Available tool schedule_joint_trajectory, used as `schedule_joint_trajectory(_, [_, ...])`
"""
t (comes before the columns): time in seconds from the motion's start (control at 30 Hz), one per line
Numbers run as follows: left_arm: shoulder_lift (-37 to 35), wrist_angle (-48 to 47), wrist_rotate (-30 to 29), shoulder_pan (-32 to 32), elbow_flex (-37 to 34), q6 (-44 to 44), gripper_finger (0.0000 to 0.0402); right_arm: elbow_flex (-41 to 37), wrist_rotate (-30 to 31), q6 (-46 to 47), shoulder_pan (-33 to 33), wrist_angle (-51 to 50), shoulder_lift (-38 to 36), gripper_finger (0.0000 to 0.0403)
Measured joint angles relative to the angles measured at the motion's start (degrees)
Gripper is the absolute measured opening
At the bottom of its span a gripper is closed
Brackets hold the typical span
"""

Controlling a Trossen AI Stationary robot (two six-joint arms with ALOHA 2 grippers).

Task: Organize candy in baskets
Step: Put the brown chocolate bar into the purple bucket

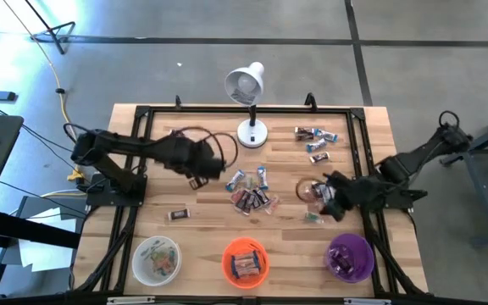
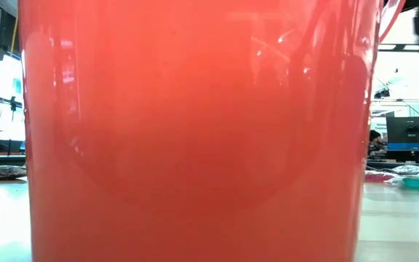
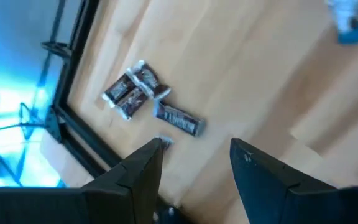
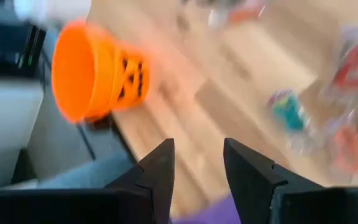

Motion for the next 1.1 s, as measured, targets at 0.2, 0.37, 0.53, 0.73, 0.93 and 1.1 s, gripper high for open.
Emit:
schedule_joint_trajectory(0.2, [-4.95, 10.37, 1.15, 10.93, -13.79, 0.5, 0.0177, 0.0, 0.06, -2.99, -10.75, 5.1, 0.71, 0.0132])
schedule_joint_trajectory(0.37, [-13.75, 24.09, 4.26, 18.65, -30.74, -3.84, 0.0177, 0.0, 0.17, -3.37, -15.35, 12.92, 1.17, 0.0133])
schedule_joint_trajectory(0.53, [-22.33, 38.85, 8.62, 23.45, -43.17, -6.6, 0.0177, 0.0, 1.17, -2.61, -19.27, 19.17, 2.05, 0.0133])
schedule_joint_trajectory(0.73, [-24.65, 46.56, 10.81, 26.41, -49.5, -8.82, 0.0177, 0.0, 1.19, -1.75, -22.77, 22.17, 2.96, 0.0133])
schedule_joint_trajectory(0.93, [-22.88, 54.61, 15.53, 28.43, -52.54, -13.5, 0.0177, -0.02, -0.78, -2.23, -25.5, 22.48, 3.24, 0.0133])
schedule_joint_trajectory(1.1, [-20.48, 58.05, 16.58, 28.88, -52.87, -18.28, 0.0177, -0.02, -5.57, -5.26, -28.15, 22.12, 3.24, 0.0133])
